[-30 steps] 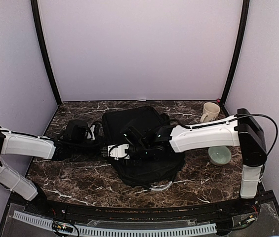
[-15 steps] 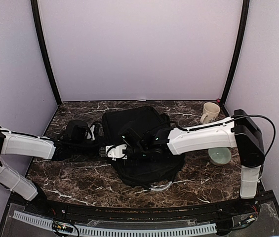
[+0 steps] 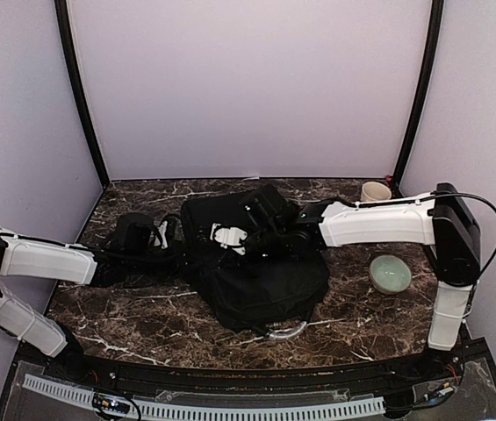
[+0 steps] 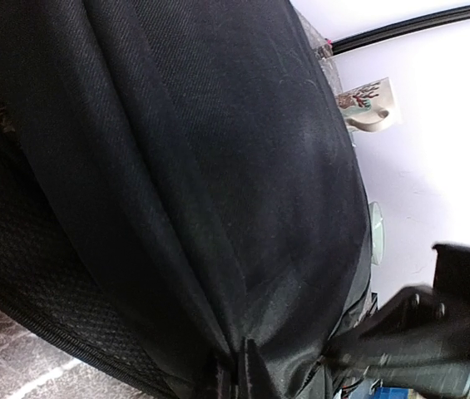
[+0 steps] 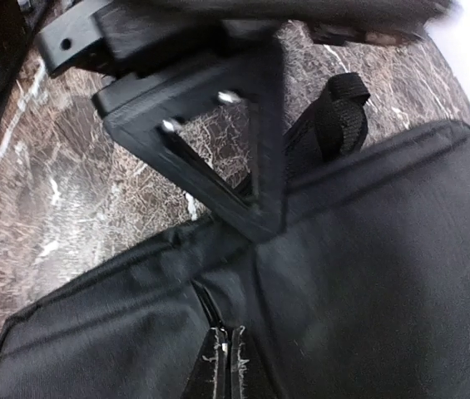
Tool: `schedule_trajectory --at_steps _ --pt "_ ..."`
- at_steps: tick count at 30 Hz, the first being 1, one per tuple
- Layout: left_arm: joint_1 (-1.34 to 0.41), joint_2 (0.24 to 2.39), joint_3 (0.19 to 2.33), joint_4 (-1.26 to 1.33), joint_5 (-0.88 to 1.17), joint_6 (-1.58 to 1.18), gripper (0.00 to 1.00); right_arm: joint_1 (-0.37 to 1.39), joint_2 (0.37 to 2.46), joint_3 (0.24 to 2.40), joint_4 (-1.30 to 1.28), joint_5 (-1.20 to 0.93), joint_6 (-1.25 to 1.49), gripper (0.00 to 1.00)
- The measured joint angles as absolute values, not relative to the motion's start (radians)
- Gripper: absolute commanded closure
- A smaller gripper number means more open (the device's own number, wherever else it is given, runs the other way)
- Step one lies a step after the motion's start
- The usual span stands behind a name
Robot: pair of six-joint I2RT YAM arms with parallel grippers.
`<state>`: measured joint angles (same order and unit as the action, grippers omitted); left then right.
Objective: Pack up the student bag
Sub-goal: Pick up the student bag from the upper front pocket, then zip the upper front pocket of the student bag.
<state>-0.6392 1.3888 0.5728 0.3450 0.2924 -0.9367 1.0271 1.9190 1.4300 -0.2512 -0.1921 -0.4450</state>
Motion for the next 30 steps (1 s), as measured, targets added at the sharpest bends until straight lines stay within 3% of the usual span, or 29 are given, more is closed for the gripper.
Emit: schedule_trajectory --at_steps 8,30 --pt "-0.639 1.387 0.565 0.358 0.294 -0.943 1.00 0.854 1.811 1.303 -0.290 -0.368 -0.337 1.00" --pt "-0.624 1.394 0.560 0.365 0.321 -0.946 1.00 0.578 1.606 1.042 -0.299 -0.460 -0.313 1.00"
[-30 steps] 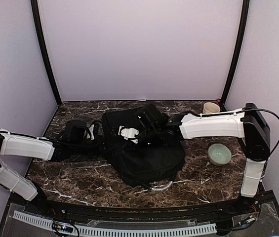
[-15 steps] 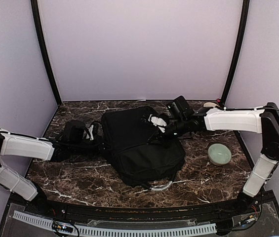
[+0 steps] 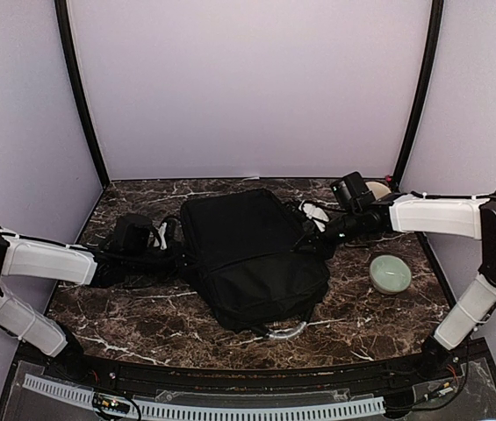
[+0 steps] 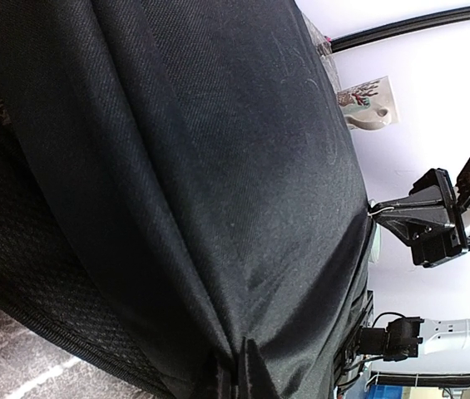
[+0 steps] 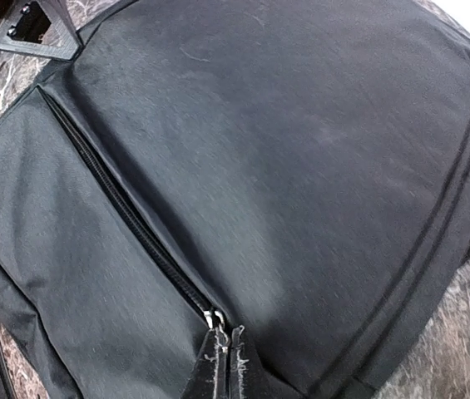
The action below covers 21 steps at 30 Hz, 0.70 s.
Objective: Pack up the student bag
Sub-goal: Zip the upper front pocket of the student bag.
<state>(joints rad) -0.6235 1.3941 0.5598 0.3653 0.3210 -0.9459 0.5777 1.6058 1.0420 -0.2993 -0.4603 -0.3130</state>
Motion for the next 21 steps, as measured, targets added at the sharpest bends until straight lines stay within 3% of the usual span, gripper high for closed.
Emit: schedule_trajectory --at_steps 21 --pt "-0.624 1.394 0.560 0.367 0.321 -0.946 1.00 0.507 1.571 0.991 -0.311 -0.477 -0.283 1.00"
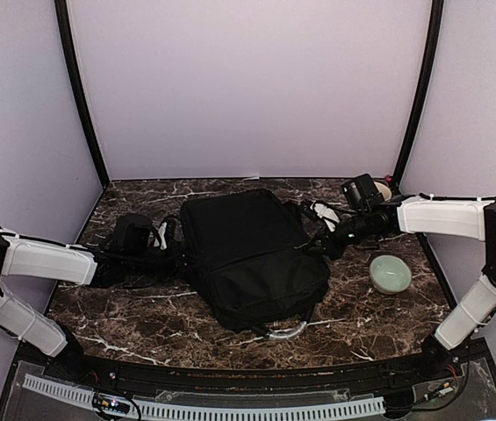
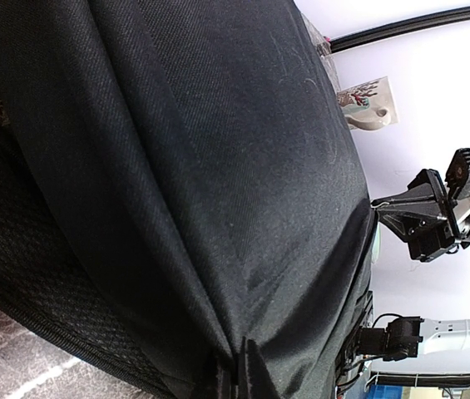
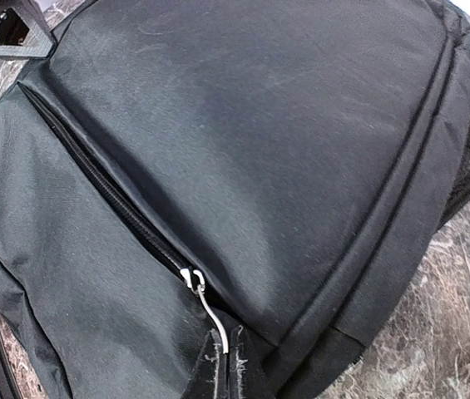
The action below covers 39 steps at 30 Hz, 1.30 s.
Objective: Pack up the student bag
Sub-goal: Zip the upper front pocket of the student bag, then reset both arms
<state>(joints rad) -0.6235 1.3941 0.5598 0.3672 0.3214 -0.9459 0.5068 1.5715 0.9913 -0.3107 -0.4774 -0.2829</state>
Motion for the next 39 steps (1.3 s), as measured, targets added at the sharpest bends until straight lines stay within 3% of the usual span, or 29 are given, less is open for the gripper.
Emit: schedule_trajectory --at_steps 12,13,17,23,28,33,35,36,37,39 --pt "-0.624 1.393 0.559 0.366 0.322 -0.943 0.97 0.490 1.555 0.989 -0.327 -0.466 -0.283 1.00" --pt "-0.624 1.392 0.559 0.364 0.321 -0.941 0.95 0.490 1.551 0.989 -0.331 -0.461 -0.283 0.99" --pt "-0.622 1.377 0.559 0.334 0.310 -0.923 0.81 0.487 1.527 0.987 -0.342 -0.419 -0.294 0.80" --pt "-0.595 1.320 0.557 0.250 0.265 -0.897 0.57 0.426 1.510 0.981 -0.363 -0.304 -0.295 0.72" --pt "-0.592 1.235 0.557 0.167 0.226 -0.871 0.50 0.426 1.449 0.962 -0.380 -0.257 -0.302 0.64" --pt "-0.591 1.161 0.638 -0.031 0.161 -0.759 0.44 0.421 1.340 0.960 -0.385 -0.184 -0.290 0.49" --pt "-0.591 1.156 0.731 -0.126 0.117 -0.679 0.38 0.411 1.291 0.962 -0.382 -0.146 -0.274 0.31" --pt "-0.591 1.155 0.805 -0.180 0.077 -0.615 0.35 0.406 1.272 0.964 -0.382 -0.130 -0.261 0.07" --pt "-0.591 1.153 0.822 -0.190 0.068 -0.599 0.31 0.398 1.249 0.968 -0.383 -0.107 -0.250 0.01" --pt "-0.591 1.143 0.911 -0.255 -0.006 -0.497 0.23 0.385 1.204 0.982 -0.381 -0.065 -0.224 0.00"
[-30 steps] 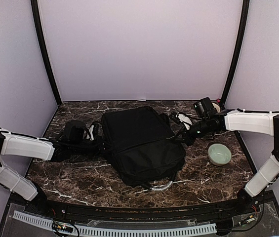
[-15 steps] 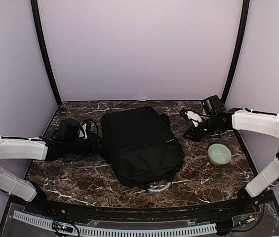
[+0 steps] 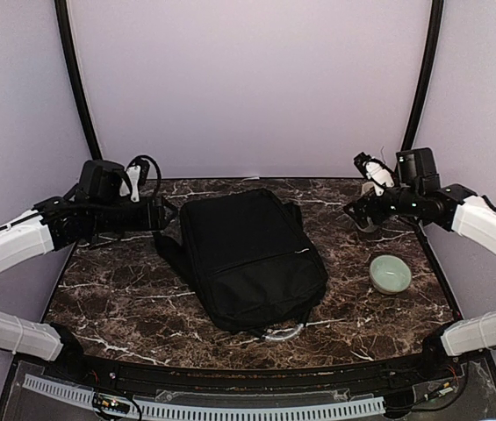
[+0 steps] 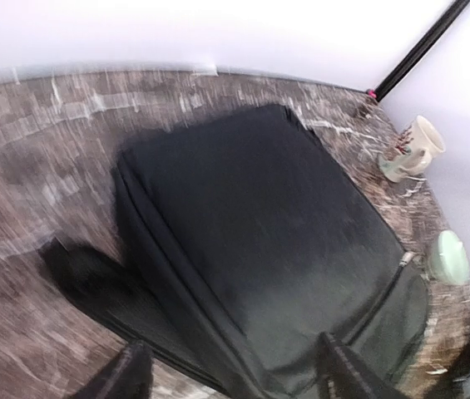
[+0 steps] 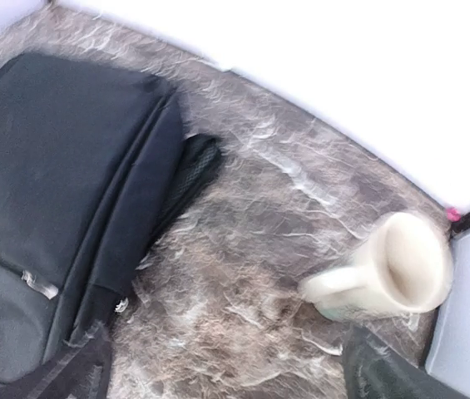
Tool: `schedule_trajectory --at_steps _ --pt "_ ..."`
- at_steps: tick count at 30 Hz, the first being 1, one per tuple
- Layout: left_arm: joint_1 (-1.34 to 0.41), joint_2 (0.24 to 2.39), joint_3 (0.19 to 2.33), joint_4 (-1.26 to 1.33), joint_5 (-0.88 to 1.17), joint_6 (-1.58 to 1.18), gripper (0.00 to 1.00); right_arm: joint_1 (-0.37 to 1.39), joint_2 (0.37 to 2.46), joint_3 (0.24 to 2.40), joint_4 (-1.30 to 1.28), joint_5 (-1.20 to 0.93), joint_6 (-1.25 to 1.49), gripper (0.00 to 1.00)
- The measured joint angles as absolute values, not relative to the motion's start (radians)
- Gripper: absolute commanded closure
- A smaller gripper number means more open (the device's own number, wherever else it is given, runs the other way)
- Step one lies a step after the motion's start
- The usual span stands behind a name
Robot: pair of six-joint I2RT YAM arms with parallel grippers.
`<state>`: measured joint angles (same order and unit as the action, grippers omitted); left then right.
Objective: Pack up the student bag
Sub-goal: Reset both arms
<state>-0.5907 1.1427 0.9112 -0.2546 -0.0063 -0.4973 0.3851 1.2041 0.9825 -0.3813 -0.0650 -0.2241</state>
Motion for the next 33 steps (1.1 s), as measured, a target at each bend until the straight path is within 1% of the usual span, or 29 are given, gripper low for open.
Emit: schedule_trajectory --at_steps 3,4,5,9,15,19,25,33 --pt "-0.591 1.111 0.989 -0.296 -0.109 -0.355 0.07 0.373 1.146 1.008 -0.363 -0.005 -0.183 0.00" --pt "-0.591 1.096 1.001 -0.297 -0.142 -0.309 0.03 0.372 1.131 1.016 -0.351 0.022 -0.170 0.00" --pt "-0.591 1.083 1.006 -0.295 -0.170 -0.273 0.01 0.371 1.121 1.021 -0.339 0.046 -0.159 0.00" --pt "-0.591 1.023 0.989 -0.224 -0.298 -0.118 0.01 0.363 1.083 1.022 -0.289 0.138 -0.114 0.00" --pt "-0.591 0.968 0.845 -0.025 -0.447 -0.017 0.01 0.287 1.000 0.967 -0.218 0.146 -0.066 0.00" --pt "-0.580 0.983 0.796 0.022 -0.517 -0.001 0.03 0.221 0.982 0.905 -0.177 0.131 -0.048 0.00" --pt "-0.559 0.989 0.793 0.023 -0.551 -0.016 0.03 0.169 0.981 0.861 -0.176 0.076 -0.042 0.00" --pt "-0.558 0.964 0.743 0.041 -0.582 0.005 0.02 0.155 0.980 0.852 -0.164 0.033 -0.040 0.00"
